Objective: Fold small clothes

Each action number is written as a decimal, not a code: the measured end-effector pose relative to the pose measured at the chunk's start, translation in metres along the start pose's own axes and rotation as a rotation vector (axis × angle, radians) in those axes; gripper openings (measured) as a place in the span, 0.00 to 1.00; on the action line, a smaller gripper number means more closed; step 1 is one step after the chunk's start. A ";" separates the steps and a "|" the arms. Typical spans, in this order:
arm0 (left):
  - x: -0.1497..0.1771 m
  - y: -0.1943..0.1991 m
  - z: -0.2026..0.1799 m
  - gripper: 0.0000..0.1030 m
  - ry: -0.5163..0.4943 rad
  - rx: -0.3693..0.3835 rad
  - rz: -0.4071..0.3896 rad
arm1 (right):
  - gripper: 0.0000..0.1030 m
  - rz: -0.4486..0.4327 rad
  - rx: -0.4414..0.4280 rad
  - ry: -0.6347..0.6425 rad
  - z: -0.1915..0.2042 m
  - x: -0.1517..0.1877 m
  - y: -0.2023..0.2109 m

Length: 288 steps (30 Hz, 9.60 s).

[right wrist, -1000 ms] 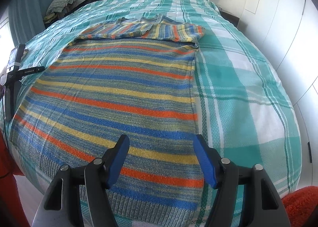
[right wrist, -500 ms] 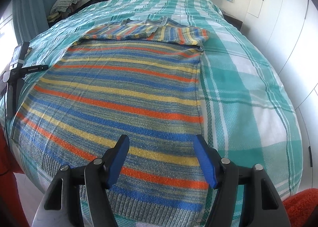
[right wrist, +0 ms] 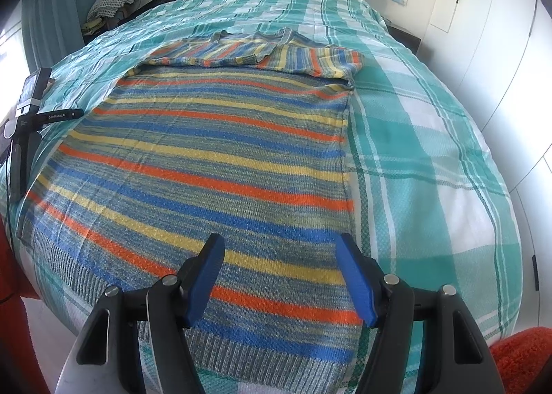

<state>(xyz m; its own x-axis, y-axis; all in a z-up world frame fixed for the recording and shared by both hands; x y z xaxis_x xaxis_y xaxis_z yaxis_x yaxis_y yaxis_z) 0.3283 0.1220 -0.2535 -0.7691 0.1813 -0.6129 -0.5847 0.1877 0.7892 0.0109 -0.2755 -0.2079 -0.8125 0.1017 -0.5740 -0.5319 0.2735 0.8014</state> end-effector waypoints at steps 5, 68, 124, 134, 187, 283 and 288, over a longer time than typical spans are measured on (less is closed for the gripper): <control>0.000 0.000 0.000 1.00 0.000 0.000 0.000 | 0.64 -0.003 0.005 0.007 0.002 -0.002 -0.001; 0.000 0.000 0.000 1.00 -0.001 0.002 0.002 | 0.65 0.092 -0.029 0.087 0.101 -0.017 -0.008; 0.001 0.000 -0.002 1.00 -0.004 -0.007 0.004 | 0.68 -0.044 -0.096 -0.139 0.030 -0.011 0.013; -0.002 0.012 0.003 1.00 0.056 -0.003 0.031 | 0.68 -0.068 -0.144 -0.217 0.008 -0.007 0.018; -0.168 -0.003 -0.152 0.05 0.148 0.500 0.182 | 0.06 0.056 -0.385 -0.424 -0.108 -0.257 -0.124; 0.089 0.095 -0.208 0.99 -0.146 0.158 0.009 | 0.65 -0.051 0.087 -0.175 -0.079 -0.056 -0.035; 0.088 0.103 -0.210 0.98 -0.147 0.147 -0.002 | 0.65 -0.048 0.077 -0.186 -0.080 -0.056 -0.038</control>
<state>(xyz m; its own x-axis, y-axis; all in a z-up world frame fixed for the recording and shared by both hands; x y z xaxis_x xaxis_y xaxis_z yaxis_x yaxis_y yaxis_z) 0.1461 -0.0458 -0.2184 -0.7157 0.3179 -0.6219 -0.5339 0.3251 0.7806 0.0577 -0.3679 -0.1928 -0.7253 0.2594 -0.6377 -0.5431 0.3536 0.7616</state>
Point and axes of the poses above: each gripper's, at about its wrist camera, not at the fingertips, and y roughly against the way its jaws point, z to its left, x to its underside, the point moved 7 cm from there along -y, roughly the way its jaws point, and after that the axes turned 5 degrees about x, right-handed, at the moved point
